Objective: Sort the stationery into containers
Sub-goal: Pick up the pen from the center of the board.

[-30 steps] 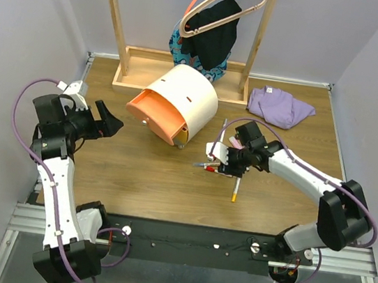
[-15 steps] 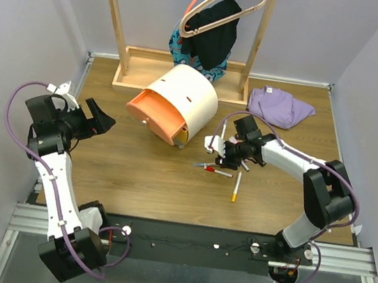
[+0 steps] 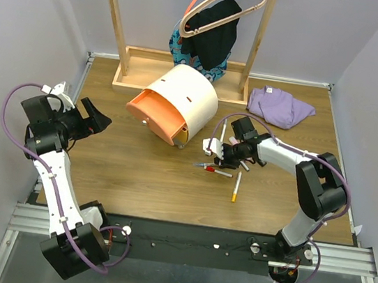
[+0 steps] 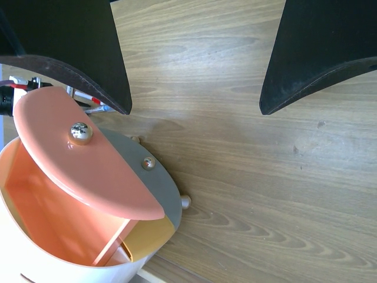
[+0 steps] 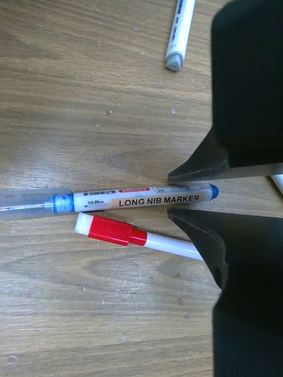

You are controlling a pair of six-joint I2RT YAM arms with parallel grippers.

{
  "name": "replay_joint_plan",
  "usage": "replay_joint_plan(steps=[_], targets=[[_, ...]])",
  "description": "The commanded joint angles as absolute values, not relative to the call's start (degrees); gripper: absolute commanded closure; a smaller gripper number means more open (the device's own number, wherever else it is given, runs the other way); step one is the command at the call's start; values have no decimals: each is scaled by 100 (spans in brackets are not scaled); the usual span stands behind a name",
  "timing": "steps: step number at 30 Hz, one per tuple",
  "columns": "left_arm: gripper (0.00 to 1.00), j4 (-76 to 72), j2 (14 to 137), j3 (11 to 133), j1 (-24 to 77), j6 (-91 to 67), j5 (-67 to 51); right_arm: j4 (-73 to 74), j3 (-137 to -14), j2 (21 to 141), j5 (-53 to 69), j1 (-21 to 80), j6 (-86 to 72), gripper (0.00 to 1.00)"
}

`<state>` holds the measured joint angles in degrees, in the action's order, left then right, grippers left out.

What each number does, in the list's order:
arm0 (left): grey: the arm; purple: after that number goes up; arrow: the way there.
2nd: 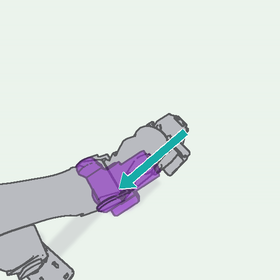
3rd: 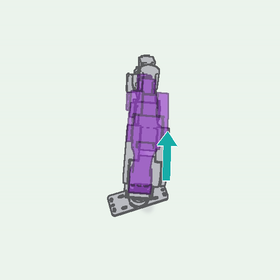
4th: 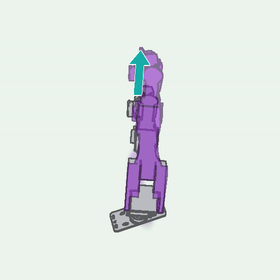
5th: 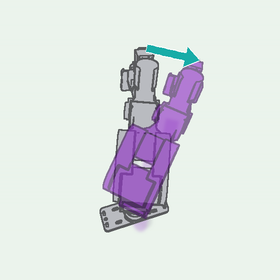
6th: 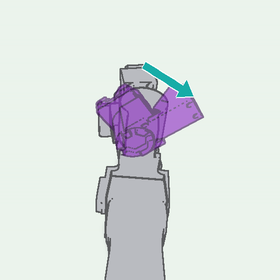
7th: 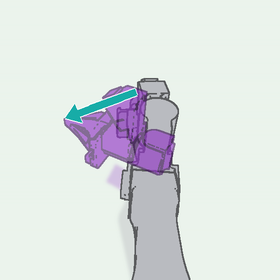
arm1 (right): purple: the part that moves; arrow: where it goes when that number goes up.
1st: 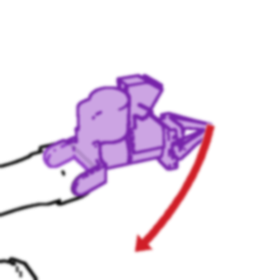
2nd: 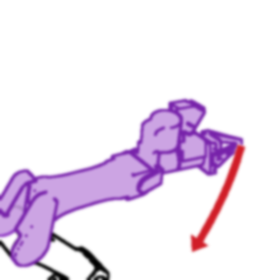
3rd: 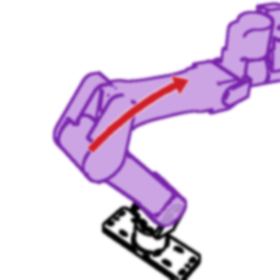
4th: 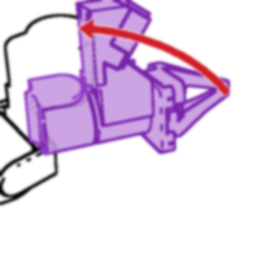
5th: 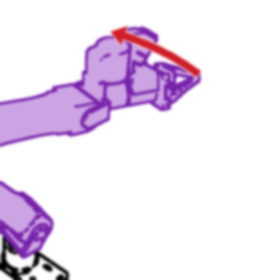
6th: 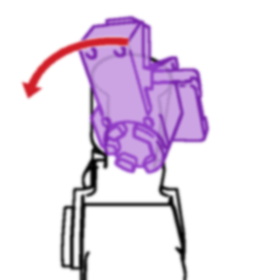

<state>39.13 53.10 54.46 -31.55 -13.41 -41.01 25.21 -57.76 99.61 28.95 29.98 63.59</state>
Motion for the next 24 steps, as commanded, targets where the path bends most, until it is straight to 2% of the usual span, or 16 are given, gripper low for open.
replay_joint_plan(steps=[1,4,8,18,24], targets=[[1,3867,5291,5405,-3217,-1432,-4227,2469,-5678,10186,2909,2979,6478,76],[1,3788,5265,5326,-3217,-1529,-4333,2697,-5695,10064,2927,2979,6478,85],[1,3630,5177,5238,-3208,-1643,-4535,3058,-5774,9521,2813,2979,6364,91],[2,3006,5440,5369,-2962,-1968,-4729,4780,-6477,7666,2645,2971,6012,94],[1,2576,5151,5178,-2769,-2329,-4790,5098,-7645,6952,3172,2979,4968,95]])
